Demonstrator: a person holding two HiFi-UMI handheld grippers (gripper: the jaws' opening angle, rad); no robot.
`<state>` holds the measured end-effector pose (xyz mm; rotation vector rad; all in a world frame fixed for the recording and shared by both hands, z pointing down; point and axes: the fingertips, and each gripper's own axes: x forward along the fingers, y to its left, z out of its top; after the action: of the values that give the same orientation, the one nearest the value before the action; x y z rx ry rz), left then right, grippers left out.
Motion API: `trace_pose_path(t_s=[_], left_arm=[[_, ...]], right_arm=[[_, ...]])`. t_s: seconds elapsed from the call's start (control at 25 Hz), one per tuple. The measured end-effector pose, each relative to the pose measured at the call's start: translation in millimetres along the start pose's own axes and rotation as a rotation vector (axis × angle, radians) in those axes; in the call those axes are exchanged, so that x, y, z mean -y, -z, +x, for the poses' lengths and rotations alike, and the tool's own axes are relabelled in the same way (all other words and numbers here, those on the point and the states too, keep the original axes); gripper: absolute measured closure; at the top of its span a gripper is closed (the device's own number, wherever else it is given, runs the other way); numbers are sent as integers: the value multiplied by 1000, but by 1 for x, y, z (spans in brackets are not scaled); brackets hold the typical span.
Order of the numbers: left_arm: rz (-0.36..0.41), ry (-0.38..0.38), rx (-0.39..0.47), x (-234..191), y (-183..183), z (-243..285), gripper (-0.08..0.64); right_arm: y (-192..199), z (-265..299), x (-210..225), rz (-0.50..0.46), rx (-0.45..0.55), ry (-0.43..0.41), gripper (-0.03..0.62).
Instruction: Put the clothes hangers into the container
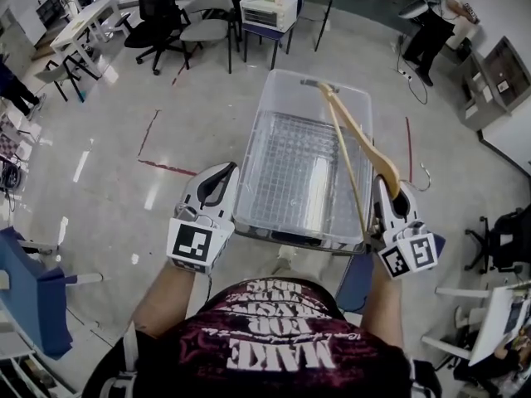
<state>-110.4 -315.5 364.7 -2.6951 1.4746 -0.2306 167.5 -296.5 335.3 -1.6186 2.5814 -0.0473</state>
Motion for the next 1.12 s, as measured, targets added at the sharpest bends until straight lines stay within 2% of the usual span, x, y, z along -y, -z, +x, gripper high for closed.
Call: trace_pose_path(t_s=[0.4,0.68,0.92,1.12], left_arm=[[-10,10,-26,-5,7,49,555],[-18,40,-58,20,11,77,555],[-28,13,-81,18,15,89,555],[-25,-21,-103,9,17,96,555]], right_arm=[[36,47,32,65,-71,-24,532],[61,71,60,113,-116,-52,532],[114,97,72,185,-197,-94,531],[182,115,77,250,-329,-127,531]])
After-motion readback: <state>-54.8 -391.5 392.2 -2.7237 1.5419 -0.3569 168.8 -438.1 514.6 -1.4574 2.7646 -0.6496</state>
